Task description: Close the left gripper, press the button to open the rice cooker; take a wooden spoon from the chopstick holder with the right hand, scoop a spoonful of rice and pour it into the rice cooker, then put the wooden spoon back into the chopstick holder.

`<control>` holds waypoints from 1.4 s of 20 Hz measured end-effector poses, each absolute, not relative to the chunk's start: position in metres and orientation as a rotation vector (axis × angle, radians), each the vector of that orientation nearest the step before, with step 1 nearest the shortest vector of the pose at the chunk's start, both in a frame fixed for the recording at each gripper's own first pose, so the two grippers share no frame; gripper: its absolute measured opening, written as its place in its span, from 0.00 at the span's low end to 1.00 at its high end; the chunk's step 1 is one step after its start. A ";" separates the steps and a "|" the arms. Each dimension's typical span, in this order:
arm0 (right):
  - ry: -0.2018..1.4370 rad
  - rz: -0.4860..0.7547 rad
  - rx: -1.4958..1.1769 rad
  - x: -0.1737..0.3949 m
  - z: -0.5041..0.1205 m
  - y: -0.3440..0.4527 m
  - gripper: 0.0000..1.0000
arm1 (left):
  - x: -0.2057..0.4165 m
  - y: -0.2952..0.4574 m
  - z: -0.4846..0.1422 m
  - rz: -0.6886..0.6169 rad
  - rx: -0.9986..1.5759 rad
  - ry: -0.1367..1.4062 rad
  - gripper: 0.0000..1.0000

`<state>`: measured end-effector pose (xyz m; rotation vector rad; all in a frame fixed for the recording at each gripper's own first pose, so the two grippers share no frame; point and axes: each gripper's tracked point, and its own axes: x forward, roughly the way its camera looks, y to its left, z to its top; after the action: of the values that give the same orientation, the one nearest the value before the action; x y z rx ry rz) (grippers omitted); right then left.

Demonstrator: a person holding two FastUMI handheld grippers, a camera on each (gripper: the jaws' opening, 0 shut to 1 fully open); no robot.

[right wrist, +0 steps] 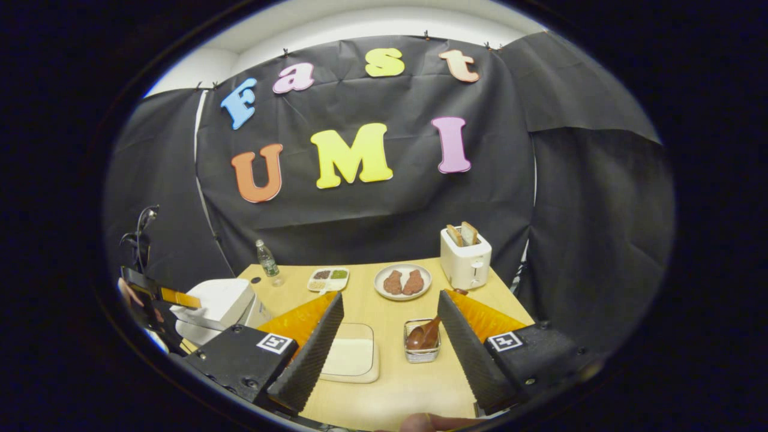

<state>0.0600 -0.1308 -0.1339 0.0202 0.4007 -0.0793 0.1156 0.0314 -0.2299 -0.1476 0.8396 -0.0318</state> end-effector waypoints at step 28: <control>0.463 0.012 0.120 0.069 -0.178 -0.078 1.00 | 0.106 0.035 -0.264 0.019 -0.033 0.768 0.98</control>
<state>0.0688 -0.0783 -0.1782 0.1200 0.4630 0.0117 0.1062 0.0354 -0.2638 -0.0331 0.7682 0.0192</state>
